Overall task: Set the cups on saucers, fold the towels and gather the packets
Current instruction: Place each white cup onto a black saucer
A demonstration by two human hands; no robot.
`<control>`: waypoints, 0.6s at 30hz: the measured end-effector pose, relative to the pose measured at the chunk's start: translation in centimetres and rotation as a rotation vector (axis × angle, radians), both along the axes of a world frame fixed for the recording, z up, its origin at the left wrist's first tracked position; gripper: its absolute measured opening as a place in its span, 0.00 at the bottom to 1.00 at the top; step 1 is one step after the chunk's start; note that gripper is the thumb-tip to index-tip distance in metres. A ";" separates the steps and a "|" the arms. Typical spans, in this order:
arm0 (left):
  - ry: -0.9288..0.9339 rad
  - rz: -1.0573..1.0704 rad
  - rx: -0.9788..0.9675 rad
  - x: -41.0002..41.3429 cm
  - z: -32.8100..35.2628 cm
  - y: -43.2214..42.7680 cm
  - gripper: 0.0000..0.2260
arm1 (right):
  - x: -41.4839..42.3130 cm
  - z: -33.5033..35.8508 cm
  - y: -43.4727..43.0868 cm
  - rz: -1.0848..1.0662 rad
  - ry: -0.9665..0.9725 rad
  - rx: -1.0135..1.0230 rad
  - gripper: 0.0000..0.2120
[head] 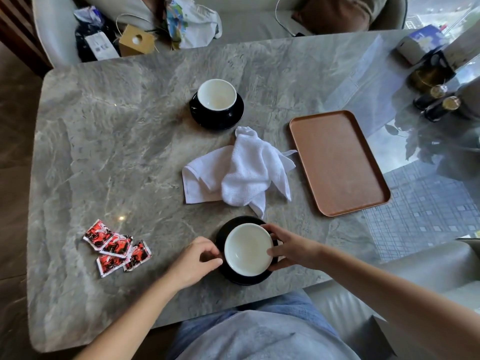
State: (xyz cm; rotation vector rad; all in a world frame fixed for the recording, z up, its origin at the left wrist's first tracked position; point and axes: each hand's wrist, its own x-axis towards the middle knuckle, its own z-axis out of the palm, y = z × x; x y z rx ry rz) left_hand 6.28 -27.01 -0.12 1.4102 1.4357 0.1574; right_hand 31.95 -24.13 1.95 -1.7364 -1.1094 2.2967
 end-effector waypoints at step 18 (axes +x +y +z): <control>-0.232 0.221 -0.179 0.4 -0.5 -0.6 0.03 | 2.6 -1.8 -0.1 0.075 -0.123 0.255 0.14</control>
